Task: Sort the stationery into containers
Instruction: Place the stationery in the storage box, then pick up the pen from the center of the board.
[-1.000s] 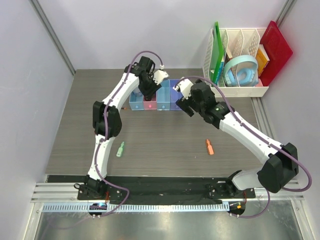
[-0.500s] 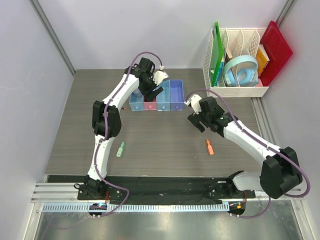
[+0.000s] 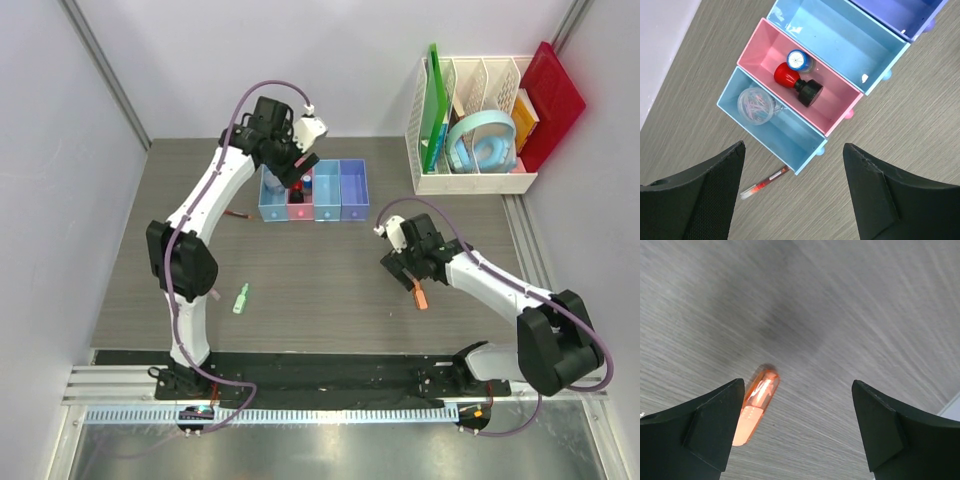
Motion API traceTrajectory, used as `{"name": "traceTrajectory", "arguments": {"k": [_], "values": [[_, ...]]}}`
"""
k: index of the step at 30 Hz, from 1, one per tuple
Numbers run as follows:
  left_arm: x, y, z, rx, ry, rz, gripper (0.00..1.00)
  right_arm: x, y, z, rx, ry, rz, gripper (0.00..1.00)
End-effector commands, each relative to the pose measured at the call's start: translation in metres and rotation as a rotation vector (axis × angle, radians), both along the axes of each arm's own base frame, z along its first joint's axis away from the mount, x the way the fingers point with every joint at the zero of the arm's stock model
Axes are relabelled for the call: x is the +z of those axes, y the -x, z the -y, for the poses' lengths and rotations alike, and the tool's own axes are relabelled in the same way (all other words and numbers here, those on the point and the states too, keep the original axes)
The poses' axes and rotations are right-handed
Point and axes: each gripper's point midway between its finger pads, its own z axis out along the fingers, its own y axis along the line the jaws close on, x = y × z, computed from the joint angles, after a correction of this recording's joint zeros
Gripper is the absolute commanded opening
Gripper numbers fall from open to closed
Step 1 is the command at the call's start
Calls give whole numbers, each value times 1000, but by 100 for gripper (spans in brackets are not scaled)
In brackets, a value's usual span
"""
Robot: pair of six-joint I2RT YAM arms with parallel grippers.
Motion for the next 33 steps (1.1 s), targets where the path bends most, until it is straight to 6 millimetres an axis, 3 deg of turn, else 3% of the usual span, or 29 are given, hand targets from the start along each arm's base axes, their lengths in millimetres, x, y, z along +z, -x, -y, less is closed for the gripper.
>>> {"name": "traceTrajectory", "arguments": {"k": [1, 6, 8, 10, 11, 12, 14, 19, 25, 28, 29, 33], "values": [[1, 5, -14, 30, -12, -1, 79, -17, 11, -1, 4, -13, -70, 90], [13, 26, -42, 71, 12, 26, 79, -35, 20, 1, 17, 10, -141, 78], [16, 43, -60, 93, 8, 33, 79, -38, 22, 2, 23, 17, -160, 73], [6, 57, -76, 107, -26, 14, 79, -44, 26, 5, 21, 23, -191, 70], [16, 66, -83, 108, -23, 33, 79, -47, 29, 5, 29, 18, -209, 66], [8, 75, -90, 108, -43, 20, 80, -48, 31, 6, 26, 19, -223, 64], [12, 89, -103, 117, -51, 11, 80, -52, 35, 7, 25, 14, -254, 62], [-11, 120, -132, 112, -95, -64, 80, -56, 48, 9, 17, -13, -327, 54], [-40, 161, -135, 2, -123, -172, 79, -62, 59, 10, 17, -65, -399, 48], [-45, 171, -131, -50, -121, -214, 79, -64, 62, 10, 19, -67, -419, 36], [-48, 175, -131, -64, -124, -232, 79, -65, 63, 11, 20, -64, -427, 25], [-56, 190, -120, -176, -118, -309, 77, -68, 63, 9, 22, -69, -441, 17]]}}
